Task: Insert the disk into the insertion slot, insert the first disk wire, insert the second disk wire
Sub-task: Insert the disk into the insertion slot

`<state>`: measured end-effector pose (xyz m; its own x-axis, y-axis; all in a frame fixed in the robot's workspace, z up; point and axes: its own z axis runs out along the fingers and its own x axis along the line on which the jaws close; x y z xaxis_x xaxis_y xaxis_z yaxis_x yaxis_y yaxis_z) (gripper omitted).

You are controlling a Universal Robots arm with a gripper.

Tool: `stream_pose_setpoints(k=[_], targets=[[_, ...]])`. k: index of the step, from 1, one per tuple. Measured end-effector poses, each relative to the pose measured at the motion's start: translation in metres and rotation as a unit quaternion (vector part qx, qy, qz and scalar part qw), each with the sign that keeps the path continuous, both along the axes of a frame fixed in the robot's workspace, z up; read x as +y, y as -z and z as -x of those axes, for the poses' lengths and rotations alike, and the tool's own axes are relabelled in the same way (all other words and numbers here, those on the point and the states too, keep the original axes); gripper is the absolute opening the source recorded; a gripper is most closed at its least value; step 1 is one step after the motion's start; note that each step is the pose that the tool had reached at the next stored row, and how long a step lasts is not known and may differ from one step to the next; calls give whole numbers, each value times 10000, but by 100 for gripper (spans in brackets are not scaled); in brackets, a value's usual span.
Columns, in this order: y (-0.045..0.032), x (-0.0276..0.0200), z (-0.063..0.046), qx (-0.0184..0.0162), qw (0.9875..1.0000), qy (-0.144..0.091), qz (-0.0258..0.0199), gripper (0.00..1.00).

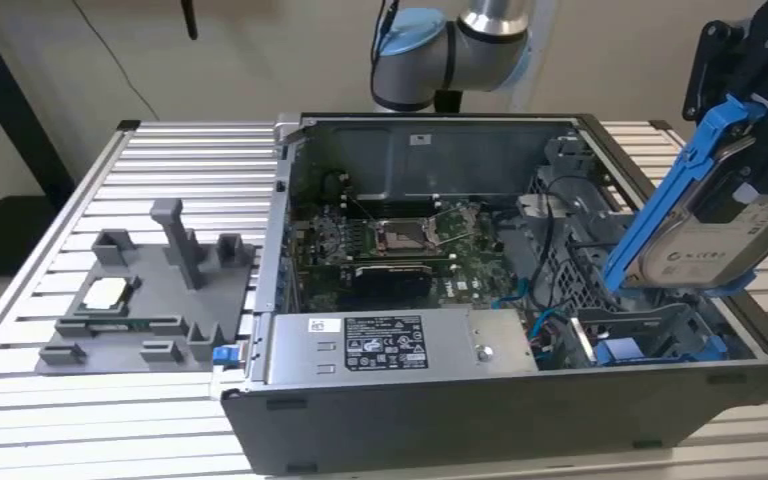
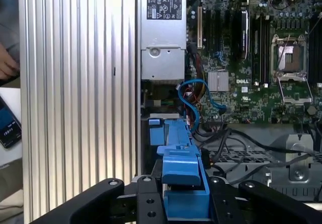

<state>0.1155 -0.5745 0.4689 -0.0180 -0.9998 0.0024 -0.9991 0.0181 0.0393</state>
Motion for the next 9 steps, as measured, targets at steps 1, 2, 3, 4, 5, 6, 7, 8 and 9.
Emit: stream_pose_setpoints(k=[1,2,3,4,5,6,7,8,9], targets=[[14,0,-3,0,10000,0,0,33],[30,0,-6,0,10000,0,-1,33],[46,0,-10,0,10000,0,0,33],[65,-1,-14,0,10000,0,-1,33],[84,-2,-16,0,10000,1,-2,33],[101,-3,-19,0,10000,1,-2,33],[119,-5,-23,0,10000,0,-2,33],[138,-6,-25,0,10000,0,-3,33],[156,-7,-26,0,10000,1,-3,33]])
